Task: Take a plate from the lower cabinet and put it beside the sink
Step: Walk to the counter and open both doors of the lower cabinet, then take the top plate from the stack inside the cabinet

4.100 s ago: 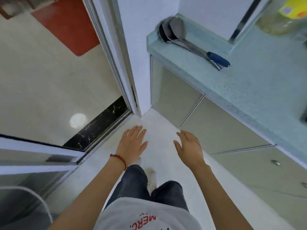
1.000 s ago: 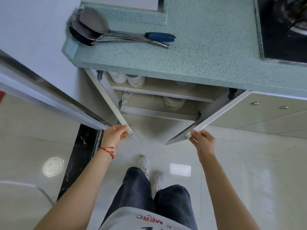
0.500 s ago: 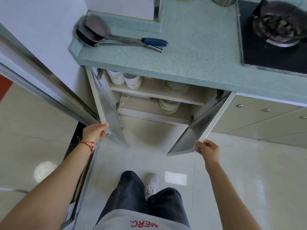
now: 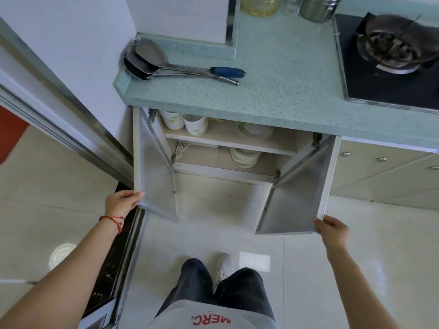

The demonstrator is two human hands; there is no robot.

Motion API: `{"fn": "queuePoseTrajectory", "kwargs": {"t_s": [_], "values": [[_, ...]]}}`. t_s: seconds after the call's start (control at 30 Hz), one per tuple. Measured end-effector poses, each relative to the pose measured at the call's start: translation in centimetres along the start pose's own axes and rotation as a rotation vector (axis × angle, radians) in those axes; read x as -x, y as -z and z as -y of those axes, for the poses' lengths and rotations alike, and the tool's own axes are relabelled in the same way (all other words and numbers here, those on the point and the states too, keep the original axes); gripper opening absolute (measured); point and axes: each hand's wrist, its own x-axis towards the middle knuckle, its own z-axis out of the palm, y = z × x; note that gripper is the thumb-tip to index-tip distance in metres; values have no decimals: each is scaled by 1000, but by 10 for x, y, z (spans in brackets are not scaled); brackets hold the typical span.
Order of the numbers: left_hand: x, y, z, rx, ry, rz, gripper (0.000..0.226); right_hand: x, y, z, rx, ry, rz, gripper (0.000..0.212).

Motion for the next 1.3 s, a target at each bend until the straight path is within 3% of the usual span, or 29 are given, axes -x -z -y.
{"fn": "queuePoseTrajectory", "kwargs": {"t_s": [0.2, 0.3, 0.47, 0.53, 0.6, 0.67, 0.87, 1.07, 1.3], "values": [[-2, 3, 12, -80, -41, -61, 15, 1, 0, -4, 7, -12, -56, 3], [2, 5, 12, -219, -131, -120, 27, 2, -1, -8, 36, 4, -90, 9], [14, 11, 18, -427, -299, -191, 10, 20, -1, -5, 118, 45, -177, 12], [17, 13, 24, -486, -351, -208, 24, 32, -2, 0, 212, 66, -179, 16], [22, 11, 28, -528, -428, -180, 38, 43, -4, 3, 337, 85, -180, 38], [27, 7, 29, -545, -484, -117, 42, 54, -10, 5, 458, 142, -173, 47], [44, -18, 22, -616, -652, 82, 40, 91, -50, 14, 598, 381, 25, 47], [48, -39, 14, -700, -705, 195, 39, 128, -99, 27, 626, 627, 187, 46], [46, -54, 9, -782, -688, 270, 52, 139, -124, 37, 645, 671, 216, 45]]}}
